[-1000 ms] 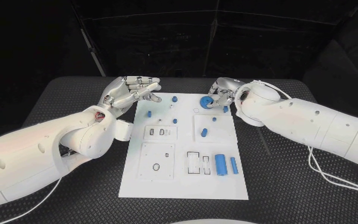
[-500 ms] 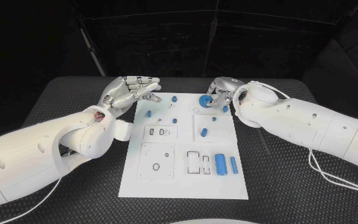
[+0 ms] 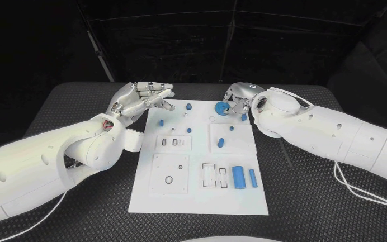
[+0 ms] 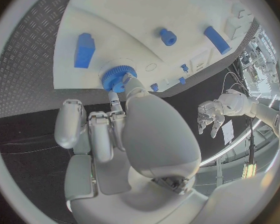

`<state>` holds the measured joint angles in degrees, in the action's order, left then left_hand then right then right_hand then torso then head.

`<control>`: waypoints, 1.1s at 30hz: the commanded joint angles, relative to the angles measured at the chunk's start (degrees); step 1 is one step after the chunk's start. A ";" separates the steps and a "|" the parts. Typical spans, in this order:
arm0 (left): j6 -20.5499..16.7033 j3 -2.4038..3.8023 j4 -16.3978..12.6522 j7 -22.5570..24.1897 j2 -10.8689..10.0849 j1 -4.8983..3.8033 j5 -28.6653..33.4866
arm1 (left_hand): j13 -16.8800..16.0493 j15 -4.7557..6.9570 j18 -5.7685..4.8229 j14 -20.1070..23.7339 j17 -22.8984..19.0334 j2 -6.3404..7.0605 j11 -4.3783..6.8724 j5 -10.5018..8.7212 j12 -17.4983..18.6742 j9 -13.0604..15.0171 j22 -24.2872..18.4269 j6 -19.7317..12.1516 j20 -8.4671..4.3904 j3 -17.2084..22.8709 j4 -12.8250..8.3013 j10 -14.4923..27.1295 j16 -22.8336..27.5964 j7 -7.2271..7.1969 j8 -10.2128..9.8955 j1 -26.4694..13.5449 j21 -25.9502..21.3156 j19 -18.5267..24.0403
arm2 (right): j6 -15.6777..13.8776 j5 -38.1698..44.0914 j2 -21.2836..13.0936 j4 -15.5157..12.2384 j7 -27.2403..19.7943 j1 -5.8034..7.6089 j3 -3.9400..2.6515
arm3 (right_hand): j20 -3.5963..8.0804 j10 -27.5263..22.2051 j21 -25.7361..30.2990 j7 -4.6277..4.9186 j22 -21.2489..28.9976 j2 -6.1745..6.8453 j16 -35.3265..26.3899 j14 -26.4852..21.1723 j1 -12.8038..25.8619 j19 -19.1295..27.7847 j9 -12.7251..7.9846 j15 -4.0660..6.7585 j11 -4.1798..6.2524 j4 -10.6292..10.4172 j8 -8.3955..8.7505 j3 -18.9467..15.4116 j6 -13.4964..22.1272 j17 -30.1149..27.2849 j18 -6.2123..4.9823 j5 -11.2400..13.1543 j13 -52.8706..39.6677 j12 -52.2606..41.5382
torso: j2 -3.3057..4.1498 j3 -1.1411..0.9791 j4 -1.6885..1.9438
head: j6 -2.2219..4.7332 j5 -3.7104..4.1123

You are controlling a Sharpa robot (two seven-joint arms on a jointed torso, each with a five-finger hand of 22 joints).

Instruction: Assemble the parts on the task board

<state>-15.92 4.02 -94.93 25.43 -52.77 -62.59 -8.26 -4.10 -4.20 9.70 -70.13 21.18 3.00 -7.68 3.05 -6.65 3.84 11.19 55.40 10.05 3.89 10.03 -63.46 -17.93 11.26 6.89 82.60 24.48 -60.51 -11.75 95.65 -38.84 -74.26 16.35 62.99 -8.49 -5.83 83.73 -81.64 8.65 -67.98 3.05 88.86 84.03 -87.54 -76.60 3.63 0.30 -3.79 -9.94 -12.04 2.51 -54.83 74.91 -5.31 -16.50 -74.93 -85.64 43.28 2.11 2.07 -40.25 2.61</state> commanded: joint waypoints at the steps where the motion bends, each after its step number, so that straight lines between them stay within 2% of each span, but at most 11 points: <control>1: 0.84 0.06 -0.08 0.04 0.05 -0.06 -0.14 | 0.00 0.10 0.61 0.38 0.11 -0.45 -0.33 -0.22 0.30 -0.06 -0.09 -0.09 0.02 -0.04 -0.36 0.20 0.25 0.48 -0.32 0.14 -0.32 0.39 | -1.14 0.19 -0.19 -0.58 -0.15 -0.25 0.16 | 0.04 2.78 -0.35 0.00 -0.16 0.28 0.21 5.34 0.39 -0.48 0.12 0.22 0.04 -0.13 0.30 0.63 -0.51 12.01 0.97 -0.52 -9.30 -0.21 | 0.01 -0.03 0.00 | 0.07 -0.16; 6: 0.89 0.06 0.04 -0.01 0.05 -0.05 -0.14 | 0.00 0.10 0.61 0.38 0.11 -0.45 -0.33 -0.22 0.30 -0.06 -0.09 -0.09 0.02 -0.04 -0.36 0.20 0.25 0.48 -0.32 0.14 -0.32 0.39 | -4.68 -0.25 -0.62 -3.06 -0.27 -0.34 0.14 | 0.06 2.73 -0.46 -0.07 -0.37 0.65 0.21 5.34 0.91 -0.58 0.11 0.24 0.12 0.09 0.87 1.95 -0.88 12.01 1.01 -2.24 -9.25 -0.12 | -0.03 -0.08 0.01 | 0.14 -0.30; 8: 0.91 0.06 0.08 -0.01 0.05 -0.05 -0.14 | 0.00 0.10 0.61 0.38 0.11 -0.45 -0.33 -0.22 0.30 -0.06 -0.09 -0.09 0.02 -0.04 -0.36 0.20 0.25 0.48 -0.32 0.14 -0.32 0.39 | -5.49 -0.28 -0.79 -4.35 -0.11 -0.35 0.14 | 0.06 2.75 -0.52 -0.09 -0.53 0.70 0.23 5.35 0.97 -0.66 0.11 0.24 0.14 0.15 0.96 2.21 -0.94 12.07 1.04 -2.46 -9.27 -0.13 | -0.01 -0.04 0.02 | 0.13 -0.31; 12: 0.93 0.06 0.15 -0.03 0.04 -0.05 -0.14 | 0.00 0.10 0.61 0.38 0.11 -0.45 -0.33 -0.22 0.30 -0.06 -0.09 -0.09 0.02 -0.04 -0.36 0.20 0.25 0.48 -0.32 0.14 -0.32 0.39 | -6.44 0.02 -0.85 -7.05 0.68 -0.35 0.11 | 0.06 2.80 -0.59 -0.10 -0.71 0.70 0.24 5.36 1.02 -0.77 0.11 0.24 0.15 0.16 0.99 2.33 -1.01 12.12 1.07 -2.53 -9.37 -0.19 | -0.02 0.01 0.02 | 0.14 -0.42; 16: 0.92 0.06 0.19 -0.05 0.01 -0.05 -0.14 | 0.00 0.10 0.61 0.38 0.11 -0.45 -0.33 -0.22 0.30 -0.06 -0.09 -0.09 0.02 -0.04 -0.36 0.20 0.25 0.48 -0.32 0.14 -0.32 0.39 | -6.62 0.30 -0.13 -8.27 1.46 -0.34 0.09 | 0.06 2.81 -0.66 -0.13 -0.90 0.68 0.25 5.36 1.12 -0.88 0.13 0.24 0.17 0.15 1.02 2.53 -1.14 12.14 1.11 -2.57 -9.37 -0.19 | 0.02 0.02 0.00 | 0.19 -0.49; 24: 0.96 0.06 0.22 -0.10 -0.05 -0.06 -0.14 | 0.01 0.07 0.61 0.40 0.21 -0.47 -0.37 -0.22 0.40 -0.07 -0.11 -0.15 0.05 -0.11 -0.41 0.28 0.33 0.51 -0.42 0.13 -0.35 0.42 | -6.44 0.44 2.22 -7.84 2.13 -0.32 0.09 | 0.06 2.82 -0.68 -0.15 -0.94 0.68 0.25 5.36 1.22 -0.90 0.14 0.25 0.18 0.14 1.04 2.66 -1.24 12.12 1.12 -2.57 -9.39 -0.20 | 0.03 0.01 0.07 | 0.01 -0.86; 33: 1.02 0.06 0.38 -0.14 0.02 -0.07 -0.14 | 0.01 0.07 0.61 0.40 0.21 -0.47 -0.37 -0.22 0.40 -0.07 -0.11 -0.15 0.05 -0.11 -0.41 0.28 0.33 0.51 -0.42 0.13 -0.35 0.42 | -5.48 0.76 6.64 -4.88 2.03 -0.30 0.25 | 0.07 2.84 -0.77 -0.17 -1.15 0.74 0.26 5.37 1.50 -1.02 0.14 0.26 0.20 0.10 1.16 2.93 -1.39 12.15 1.15 -2.40 -9.42 -0.21 | 0.06 0.01 0.08 | -0.22 -1.16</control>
<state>-15.61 4.02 -94.51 25.07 -52.81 -62.58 -8.27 -4.10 -4.20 9.71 -70.14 21.33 3.00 -7.88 3.05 -6.66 3.84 11.16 55.19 10.05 3.73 9.87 -63.25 -17.93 11.47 6.67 82.60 24.48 -60.51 -17.05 95.81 -32.41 -79.39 18.22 62.55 -8.24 -5.62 83.73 -82.08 8.51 -69.08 4.00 88.86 84.03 -86.61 -77.20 3.71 0.30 -3.79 -9.83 -10.74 5.01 -55.94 74.94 -5.32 -18.77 -74.92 -85.64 43.31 2.13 2.11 -40.42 1.46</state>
